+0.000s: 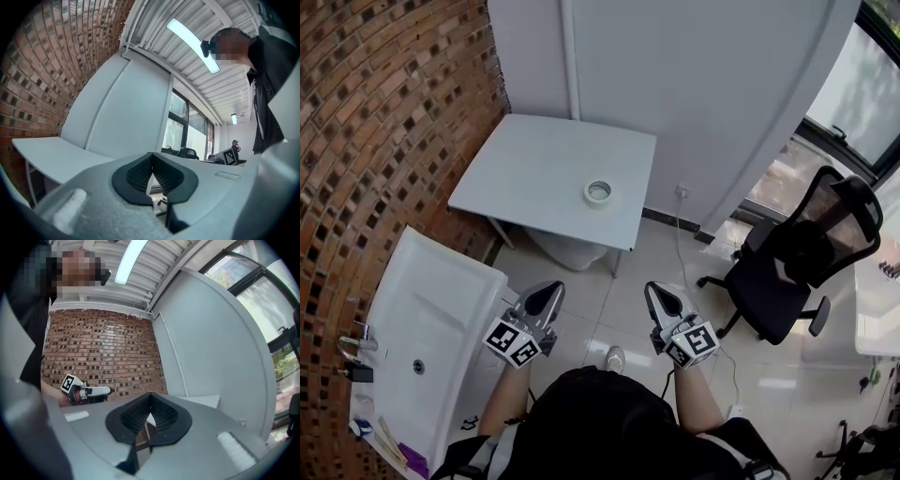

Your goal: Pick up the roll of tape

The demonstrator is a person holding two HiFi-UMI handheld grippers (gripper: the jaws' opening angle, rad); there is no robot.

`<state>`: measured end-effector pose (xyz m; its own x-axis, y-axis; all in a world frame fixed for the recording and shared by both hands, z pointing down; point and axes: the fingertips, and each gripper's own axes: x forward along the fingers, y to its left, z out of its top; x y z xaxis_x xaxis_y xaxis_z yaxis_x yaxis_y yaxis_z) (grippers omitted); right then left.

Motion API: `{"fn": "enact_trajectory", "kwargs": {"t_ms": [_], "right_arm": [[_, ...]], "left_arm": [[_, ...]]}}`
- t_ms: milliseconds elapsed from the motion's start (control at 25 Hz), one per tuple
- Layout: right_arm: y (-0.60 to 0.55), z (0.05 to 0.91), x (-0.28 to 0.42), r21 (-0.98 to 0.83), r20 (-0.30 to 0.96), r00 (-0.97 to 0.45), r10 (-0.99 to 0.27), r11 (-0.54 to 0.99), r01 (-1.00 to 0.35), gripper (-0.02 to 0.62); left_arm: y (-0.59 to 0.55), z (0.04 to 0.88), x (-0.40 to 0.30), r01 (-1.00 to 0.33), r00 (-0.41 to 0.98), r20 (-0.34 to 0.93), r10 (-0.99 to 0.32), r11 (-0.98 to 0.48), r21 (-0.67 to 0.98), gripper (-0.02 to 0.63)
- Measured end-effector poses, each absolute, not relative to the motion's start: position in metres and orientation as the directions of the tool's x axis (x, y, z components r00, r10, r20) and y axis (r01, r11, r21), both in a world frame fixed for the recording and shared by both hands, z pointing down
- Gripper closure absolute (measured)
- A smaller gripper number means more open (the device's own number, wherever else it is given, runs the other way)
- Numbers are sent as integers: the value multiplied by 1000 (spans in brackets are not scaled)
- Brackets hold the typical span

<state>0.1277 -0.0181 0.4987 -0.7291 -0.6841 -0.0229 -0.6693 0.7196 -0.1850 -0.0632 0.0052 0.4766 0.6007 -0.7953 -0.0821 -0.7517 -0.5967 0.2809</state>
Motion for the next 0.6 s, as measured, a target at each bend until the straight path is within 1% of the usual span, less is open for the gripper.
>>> {"fn": "enact_trajectory", "kwargs": {"t_ms": [120, 240, 440, 600], "right_arm": [[-44, 491, 144, -186, -46, -736, -675, 730, -658, 589], [-61, 487, 158, -194, -63, -741, -669, 736, -648, 589], [-73, 498, 170, -207, -21, -767, -642, 753, -625, 591], [-86, 503, 167, -223, -10, -780, -625, 762, -608, 591]], "left_arm": [[-19, 467, -43, -747, 596, -106, -796, -598, 291, 604], [-39, 463, -30, -755, 591, -102, -800, -593, 280, 604], [-52, 462, -18, -762, 559, -124, -820, -567, 314, 604], [-55, 467, -16, -778, 552, -100, -828, -554, 297, 604]]}}
